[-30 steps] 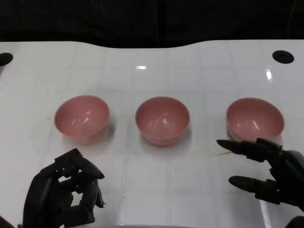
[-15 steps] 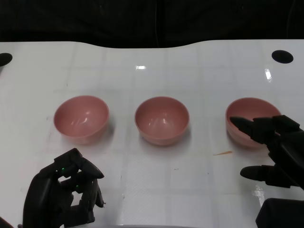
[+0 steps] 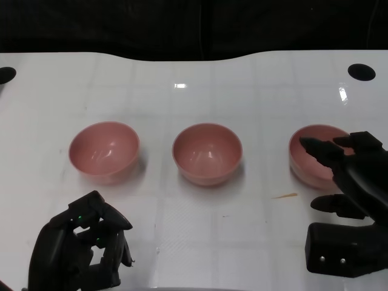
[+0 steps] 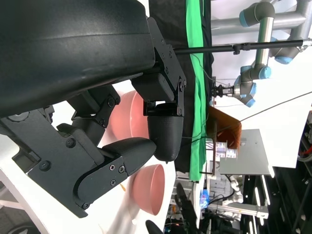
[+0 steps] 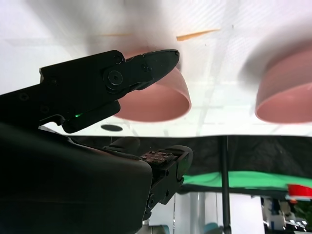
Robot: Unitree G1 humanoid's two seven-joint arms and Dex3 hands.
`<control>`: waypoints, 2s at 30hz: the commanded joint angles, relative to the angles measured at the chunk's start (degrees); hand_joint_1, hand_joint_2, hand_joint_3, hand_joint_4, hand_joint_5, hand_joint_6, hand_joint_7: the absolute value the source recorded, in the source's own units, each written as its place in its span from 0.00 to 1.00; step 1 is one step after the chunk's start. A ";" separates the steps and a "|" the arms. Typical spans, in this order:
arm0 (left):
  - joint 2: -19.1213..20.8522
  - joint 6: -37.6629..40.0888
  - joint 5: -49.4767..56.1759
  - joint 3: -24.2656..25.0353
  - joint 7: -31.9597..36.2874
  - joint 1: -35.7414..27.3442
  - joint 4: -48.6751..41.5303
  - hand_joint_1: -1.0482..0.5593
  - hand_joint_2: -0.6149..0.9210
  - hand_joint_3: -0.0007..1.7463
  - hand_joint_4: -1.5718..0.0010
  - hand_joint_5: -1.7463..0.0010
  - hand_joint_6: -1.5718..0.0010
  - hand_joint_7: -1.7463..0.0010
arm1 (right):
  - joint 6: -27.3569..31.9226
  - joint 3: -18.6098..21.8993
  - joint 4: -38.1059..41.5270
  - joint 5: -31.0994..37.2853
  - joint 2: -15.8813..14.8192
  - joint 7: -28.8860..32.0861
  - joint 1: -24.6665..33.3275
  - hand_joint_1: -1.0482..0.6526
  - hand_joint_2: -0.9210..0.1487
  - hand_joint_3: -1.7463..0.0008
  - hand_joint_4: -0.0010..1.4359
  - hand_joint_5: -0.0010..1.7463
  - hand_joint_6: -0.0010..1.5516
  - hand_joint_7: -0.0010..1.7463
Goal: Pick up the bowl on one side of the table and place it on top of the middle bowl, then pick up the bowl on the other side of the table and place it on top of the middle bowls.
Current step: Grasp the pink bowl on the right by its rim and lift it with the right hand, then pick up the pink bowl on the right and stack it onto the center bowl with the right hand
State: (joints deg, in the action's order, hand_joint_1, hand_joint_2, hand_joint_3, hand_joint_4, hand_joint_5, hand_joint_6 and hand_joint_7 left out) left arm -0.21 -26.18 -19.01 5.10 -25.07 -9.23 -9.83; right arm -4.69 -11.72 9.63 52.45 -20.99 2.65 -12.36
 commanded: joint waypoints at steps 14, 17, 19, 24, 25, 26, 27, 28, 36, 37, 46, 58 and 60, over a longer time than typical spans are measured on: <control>0.53 0.97 -0.32 -0.11 -0.18 -0.84 2.11 0.51 0.70 0.72 0.39 0.07 0.42 0.21 | 4.10 -10.55 24.77 1.48 -0.26 3.44 -15.10 0.32 0.01 1.00 0.19 0.15 0.26 0.01; 0.52 0.82 -0.46 0.00 -0.28 -0.73 1.97 0.51 0.71 0.72 0.40 0.07 0.42 0.20 | 3.16 -12.21 30.67 0.77 0.63 4.72 -18.23 0.35 0.00 0.98 0.30 0.10 0.31 0.01; 0.61 1.00 -0.44 0.10 -0.19 -0.74 2.04 0.51 0.71 0.72 0.40 0.06 0.42 0.20 | 1.78 -13.29 34.81 0.39 1.22 6.32 -20.18 0.39 0.00 0.98 0.39 0.11 0.38 0.03; 0.31 0.80 -0.24 -0.04 -0.05 -0.79 2.00 0.51 0.71 0.72 0.39 0.07 0.42 0.20 | -5.02 -14.87 43.21 -1.54 1.67 13.38 -23.26 0.48 0.00 0.92 0.64 0.42 0.70 0.05; 0.27 1.02 -0.14 -0.10 0.15 -0.86 2.21 0.51 0.71 0.72 0.39 0.07 0.42 0.20 | -6.54 -15.22 44.44 -1.70 1.59 15.03 -23.73 0.49 0.00 0.94 0.62 0.59 0.75 0.04; 0.26 1.10 -0.05 -0.11 0.29 -0.88 2.33 0.51 0.70 0.72 0.39 0.07 0.42 0.20 | -7.75 -15.57 45.66 -1.79 1.60 16.70 -24.21 0.49 0.01 0.97 0.61 0.81 0.82 0.05; 0.23 1.15 -0.04 -0.12 0.35 -0.91 2.43 0.51 0.70 0.72 0.39 0.07 0.42 0.20 | -8.51 -15.99 46.57 -1.74 1.57 18.17 -24.67 0.49 0.01 0.96 0.61 0.90 0.78 0.23; 0.20 1.03 -0.04 -0.12 0.31 -0.89 2.42 0.51 0.70 0.72 0.39 0.07 0.42 0.20 | -9.56 -16.38 47.25 -1.64 1.46 20.11 -25.03 0.49 0.01 0.94 0.63 0.95 0.61 0.58; 0.06 1.18 0.20 -0.28 0.50 -0.97 2.64 0.51 0.70 0.73 0.40 0.06 0.42 0.20 | -13.46 -17.04 47.32 -2.15 0.59 28.42 -26.84 0.51 0.02 0.91 0.63 1.00 0.44 1.00; 0.04 1.26 0.17 -0.31 0.50 -1.00 2.72 0.51 0.70 0.73 0.40 0.06 0.42 0.20 | -13.77 -17.06 47.05 -2.14 0.44 28.96 -26.96 0.52 0.03 0.91 0.63 1.00 0.45 1.00; -0.21 0.89 0.64 -0.74 0.67 -0.53 2.21 0.51 0.71 0.71 0.40 0.06 0.42 0.21 | -18.27 -14.78 31.75 -5.31 0.19 27.98 -26.72 0.52 0.38 0.41 0.63 1.00 0.47 1.00; -0.09 0.60 0.88 -0.54 0.60 -0.30 1.75 0.51 0.70 0.72 0.41 0.06 0.42 0.22 | -21.10 -15.11 22.09 -7.75 5.10 21.49 -27.29 0.52 0.52 0.30 0.66 1.00 0.50 1.00; -0.19 0.56 0.97 -0.60 0.66 -0.28 1.75 0.51 0.70 0.72 0.40 0.06 0.41 0.22 | -22.58 -15.47 23.48 -8.26 6.21 20.90 -28.13 0.52 0.51 0.29 0.66 1.00 0.51 1.00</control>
State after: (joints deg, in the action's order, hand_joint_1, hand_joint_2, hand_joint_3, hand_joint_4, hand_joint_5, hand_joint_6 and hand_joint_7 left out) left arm -0.77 -25.13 -18.45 4.31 -24.79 -9.56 -7.79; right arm -26.25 -27.21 32.35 45.18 -15.16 24.00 -38.81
